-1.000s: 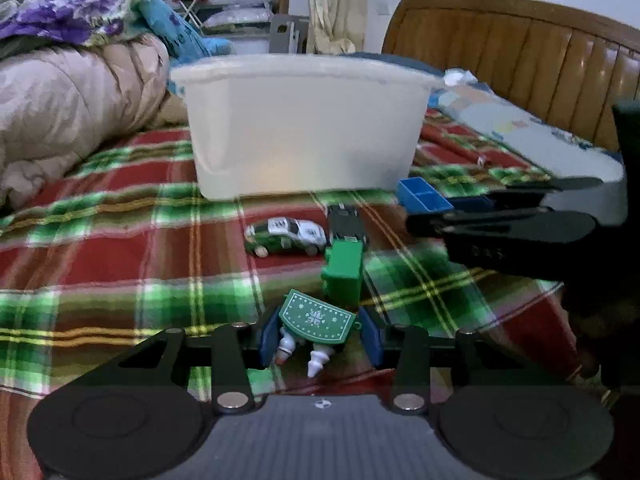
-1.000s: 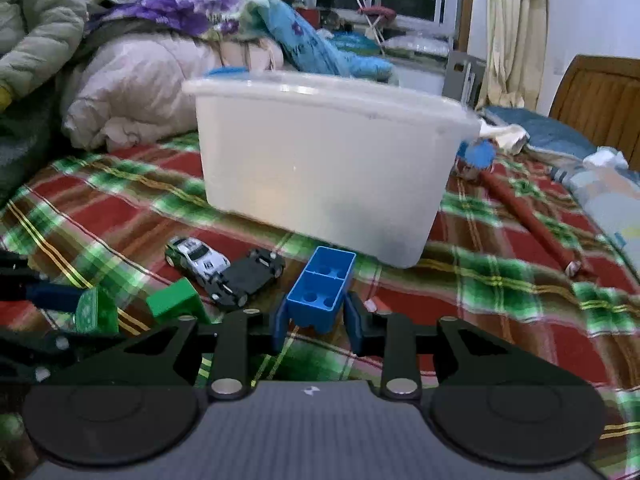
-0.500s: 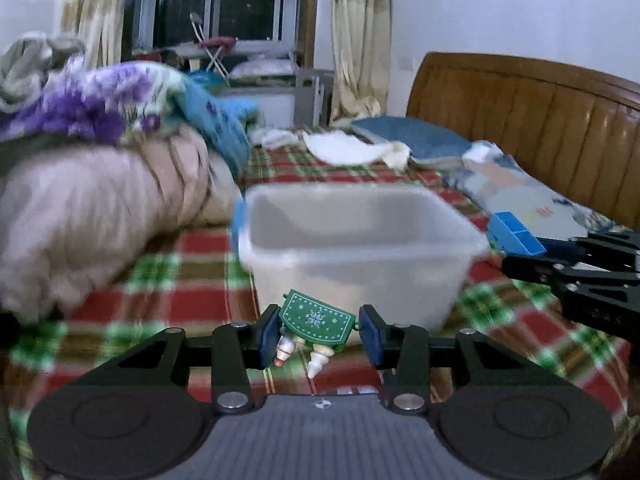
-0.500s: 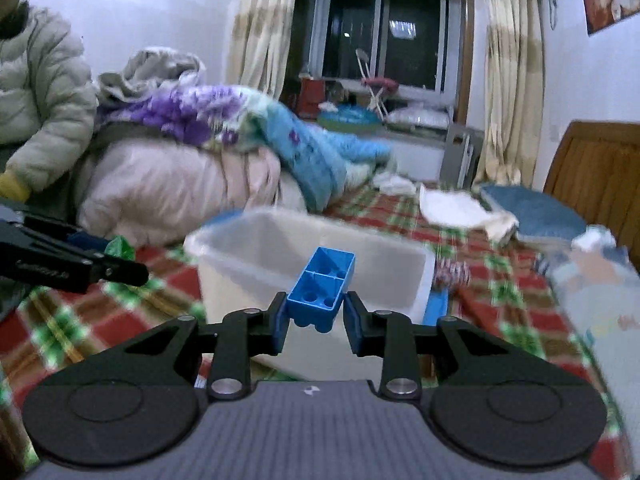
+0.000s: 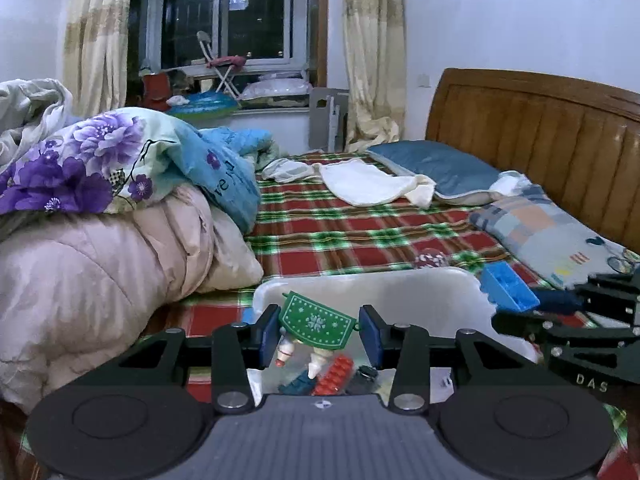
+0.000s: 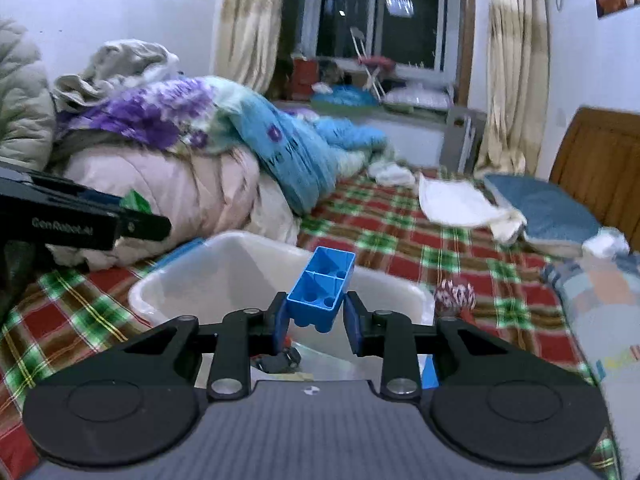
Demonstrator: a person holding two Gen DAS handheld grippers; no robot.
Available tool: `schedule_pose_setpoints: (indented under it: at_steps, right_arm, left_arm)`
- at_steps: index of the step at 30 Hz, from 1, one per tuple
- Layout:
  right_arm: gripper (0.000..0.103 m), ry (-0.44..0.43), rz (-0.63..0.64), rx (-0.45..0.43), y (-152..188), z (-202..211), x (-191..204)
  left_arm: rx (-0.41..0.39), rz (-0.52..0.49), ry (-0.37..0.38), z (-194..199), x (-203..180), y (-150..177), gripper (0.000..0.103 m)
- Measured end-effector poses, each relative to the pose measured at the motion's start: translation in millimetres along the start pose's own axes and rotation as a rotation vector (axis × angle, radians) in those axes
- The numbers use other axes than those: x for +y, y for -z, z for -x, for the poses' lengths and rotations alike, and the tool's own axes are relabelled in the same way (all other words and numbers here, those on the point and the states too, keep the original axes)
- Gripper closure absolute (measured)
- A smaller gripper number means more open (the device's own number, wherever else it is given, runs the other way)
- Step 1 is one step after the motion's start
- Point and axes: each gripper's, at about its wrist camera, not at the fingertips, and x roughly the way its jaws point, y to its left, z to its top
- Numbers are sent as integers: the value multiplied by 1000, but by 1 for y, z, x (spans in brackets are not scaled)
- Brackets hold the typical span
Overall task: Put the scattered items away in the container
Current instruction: 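Carry the green board and blue block over the bin and open both grippers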
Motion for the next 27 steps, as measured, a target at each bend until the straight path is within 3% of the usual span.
schedule_pose_setpoints:
  at_steps: [15,17,18,19,27]
  right_arm:
    - [69,13,-6,111,2,-39,-12]
    - [50,15,-2,119,1,-42,-11]
    - [27,11,-3,125,0,-42,-11]
    - [13,11,-1,122,0,-43,-10]
    - [8,3,11,134,0,-43,-9]
  left_arm:
    - [100,0,-27,-49,3,9,53]
    - [120,-15,-28,-54,0,9,41]
    - [124,-24,-28,-56,-2,10,38]
    - [132,-30,-29,-58,-3,11,38]
    - [166,-36,-24,-63,-5,14,37]
